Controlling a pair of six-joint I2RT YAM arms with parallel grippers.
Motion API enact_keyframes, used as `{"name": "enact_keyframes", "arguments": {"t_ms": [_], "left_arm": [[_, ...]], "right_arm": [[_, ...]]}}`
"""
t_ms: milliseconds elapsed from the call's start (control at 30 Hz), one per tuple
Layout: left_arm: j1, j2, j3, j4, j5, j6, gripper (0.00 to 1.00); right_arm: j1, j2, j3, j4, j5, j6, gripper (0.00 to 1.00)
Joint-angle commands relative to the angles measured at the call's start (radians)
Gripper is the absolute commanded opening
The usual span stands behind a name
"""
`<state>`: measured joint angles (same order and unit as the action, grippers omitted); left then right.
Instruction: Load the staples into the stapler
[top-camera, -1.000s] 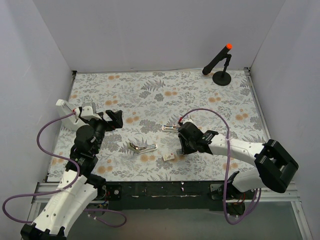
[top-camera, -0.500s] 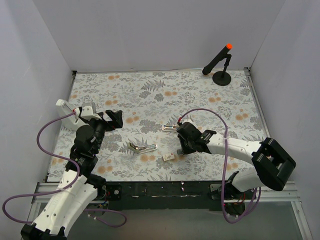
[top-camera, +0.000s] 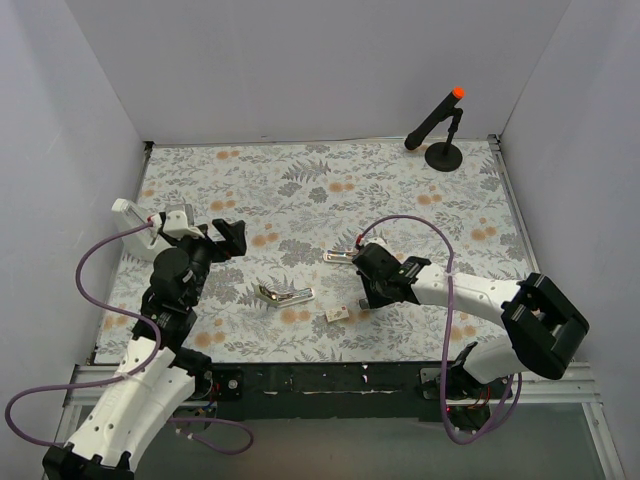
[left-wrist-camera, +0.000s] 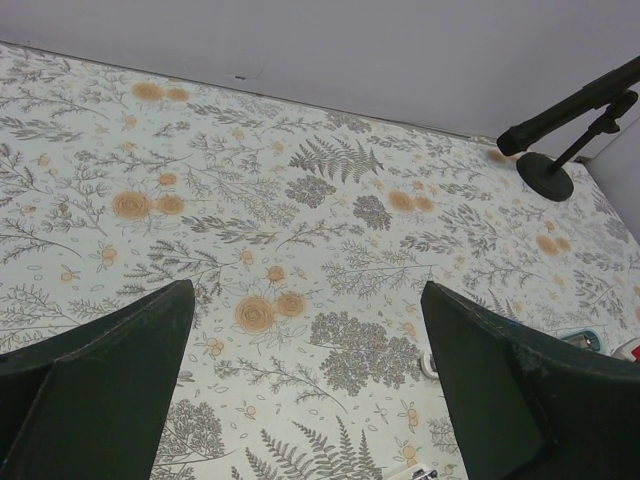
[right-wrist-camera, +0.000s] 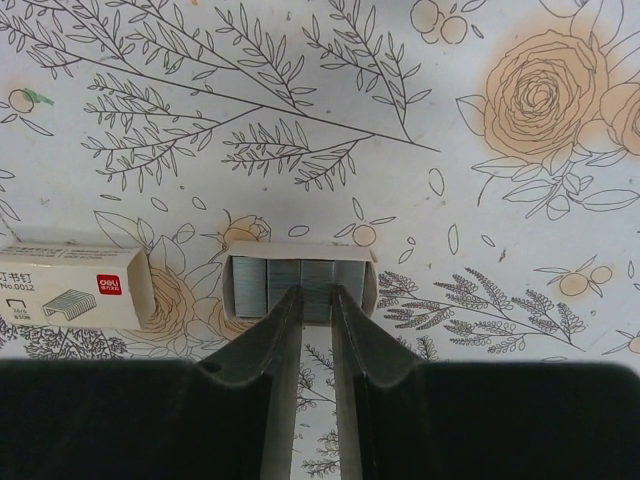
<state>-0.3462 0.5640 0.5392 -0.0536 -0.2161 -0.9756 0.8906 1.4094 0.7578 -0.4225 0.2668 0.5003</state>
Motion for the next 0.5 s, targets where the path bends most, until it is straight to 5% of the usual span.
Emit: {"name": "enact_keyframes", "arguments": {"t_ms": [0,467], "left_arm": [[0.015,0.011,0.041,-0.012,0.03,0.008,0.98],[0.007,-0.058,0.028,-0.003,0.023,0.012,0.98]], "right_arm": [[0.004,0.017,0.031,-0.002,-0.008,-0.016,0.25],[0.004,-0.001,0.178,-0.151,-0.025,0.035,0.38]]}}
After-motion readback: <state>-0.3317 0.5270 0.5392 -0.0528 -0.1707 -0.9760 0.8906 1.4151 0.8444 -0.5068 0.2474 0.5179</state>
